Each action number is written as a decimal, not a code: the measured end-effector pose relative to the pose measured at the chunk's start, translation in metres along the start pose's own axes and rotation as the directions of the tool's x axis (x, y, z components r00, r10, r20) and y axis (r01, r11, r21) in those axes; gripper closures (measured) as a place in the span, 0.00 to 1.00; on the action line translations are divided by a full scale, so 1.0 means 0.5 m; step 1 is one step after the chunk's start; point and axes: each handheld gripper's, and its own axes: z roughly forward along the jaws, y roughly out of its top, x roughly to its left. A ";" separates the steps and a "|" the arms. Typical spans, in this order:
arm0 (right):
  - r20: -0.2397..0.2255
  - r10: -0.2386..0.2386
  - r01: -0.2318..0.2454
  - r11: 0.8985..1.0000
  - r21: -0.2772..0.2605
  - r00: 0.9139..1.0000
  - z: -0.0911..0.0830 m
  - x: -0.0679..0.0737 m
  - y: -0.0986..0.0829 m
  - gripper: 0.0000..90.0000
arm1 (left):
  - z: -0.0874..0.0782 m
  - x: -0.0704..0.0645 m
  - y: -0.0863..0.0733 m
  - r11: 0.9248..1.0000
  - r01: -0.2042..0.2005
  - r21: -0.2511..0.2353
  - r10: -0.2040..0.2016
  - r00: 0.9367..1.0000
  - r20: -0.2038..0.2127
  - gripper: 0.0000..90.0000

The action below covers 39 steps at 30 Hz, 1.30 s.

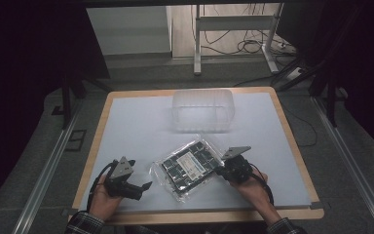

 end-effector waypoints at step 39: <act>0.093 0.086 -0.074 0.990 -0.121 0.992 -0.009 -0.090 0.062 0.56 | 0.001 -0.003 0.000 1.000 -0.018 0.009 0.018 1.000 -0.006 0.02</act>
